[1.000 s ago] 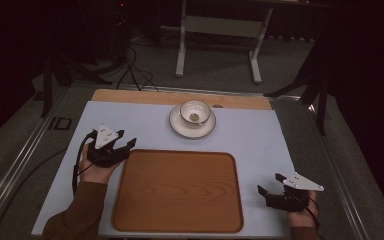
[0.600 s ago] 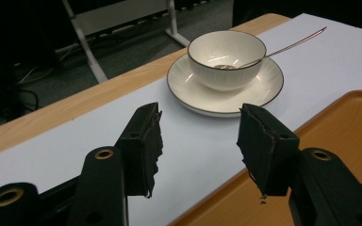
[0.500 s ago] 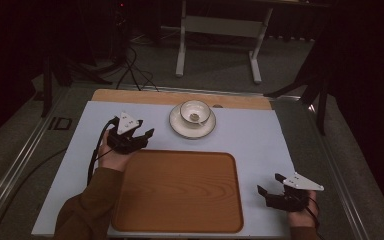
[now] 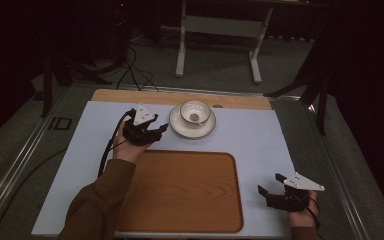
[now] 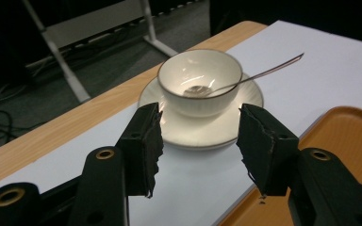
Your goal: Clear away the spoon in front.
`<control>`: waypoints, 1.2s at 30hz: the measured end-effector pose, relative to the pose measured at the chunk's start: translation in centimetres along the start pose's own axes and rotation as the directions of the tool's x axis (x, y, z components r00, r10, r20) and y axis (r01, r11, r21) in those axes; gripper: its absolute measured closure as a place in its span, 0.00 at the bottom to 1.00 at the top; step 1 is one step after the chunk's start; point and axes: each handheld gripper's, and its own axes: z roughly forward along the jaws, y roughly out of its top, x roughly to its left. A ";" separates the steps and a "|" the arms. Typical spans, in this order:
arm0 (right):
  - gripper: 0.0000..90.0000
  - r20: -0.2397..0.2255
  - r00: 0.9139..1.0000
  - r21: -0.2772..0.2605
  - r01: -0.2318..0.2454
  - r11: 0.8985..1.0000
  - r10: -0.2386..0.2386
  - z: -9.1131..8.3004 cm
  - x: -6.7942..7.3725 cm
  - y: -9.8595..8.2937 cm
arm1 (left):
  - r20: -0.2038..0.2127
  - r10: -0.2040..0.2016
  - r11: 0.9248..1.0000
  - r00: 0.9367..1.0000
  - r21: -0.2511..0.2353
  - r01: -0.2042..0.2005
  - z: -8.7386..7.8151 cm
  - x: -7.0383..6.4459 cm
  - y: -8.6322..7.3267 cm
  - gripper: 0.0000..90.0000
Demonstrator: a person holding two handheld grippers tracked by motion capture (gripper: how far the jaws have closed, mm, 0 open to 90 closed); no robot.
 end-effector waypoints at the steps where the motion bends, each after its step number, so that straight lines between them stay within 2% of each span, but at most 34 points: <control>1: 0.19 0.000 1.000 0.000 0.000 1.000 0.000 0.0 0.0 0.0 | 0.000 0.000 1.000 1.000 0.000 0.000 0.0 0.0 0.0 0.55; 3: 0.19 -0.001 1.000 -0.001 0.001 1.000 -0.001 0.0 0.0 0.0 | 0.019 0.015 1.000 1.000 0.012 -0.016 0.9 -0.2 0.4 0.54; 6: 0.19 0.000 1.000 -0.002 0.001 1.000 -0.001 0.0 0.0 0.0 | 0.035 0.016 1.000 0.999 0.026 -0.017 1.6 -0.3 0.6 0.53; 9: 0.19 -0.001 1.000 -0.001 0.001 1.000 -0.001 -0.1 0.0 0.0 | 0.055 0.043 0.998 0.998 0.049 -0.046 2.7 -0.7 1.1 0.53; 16: 0.19 0.000 1.000 -0.003 -0.001 1.000 0.001 -0.1 -0.1 0.0 | 0.084 0.079 0.994 0.993 0.063 -0.084 4.1 -1.7 1.9 0.53; 25: 0.19 -0.002 1.000 -0.007 -0.001 1.000 0.001 -0.2 -0.1 0.0 | 0.122 0.103 0.991 0.987 0.067 -0.112 5.5 -3.1 2.7 0.53; 29: 0.19 -0.003 1.000 -0.006 0.000 1.000 0.000 -0.2 -0.1 0.0 | 0.130 0.137 0.987 0.982 0.069 -0.147 6.3 -4.4 3.5 0.54; 31: 0.19 -0.004 1.000 -0.006 0.000 1.000 0.000 -0.2 -0.1 0.0 | 0.131 0.140 0.986 0.981 0.072 -0.151 6.6 -4.6 3.6 0.54; 36: 0.19 -0.006 1.000 -0.004 0.001 1.000 -0.001 -0.1 -0.1 0.0 | 0.148 0.170 0.978 0.974 0.094 -0.185 8.1 -5.8 4.2 0.54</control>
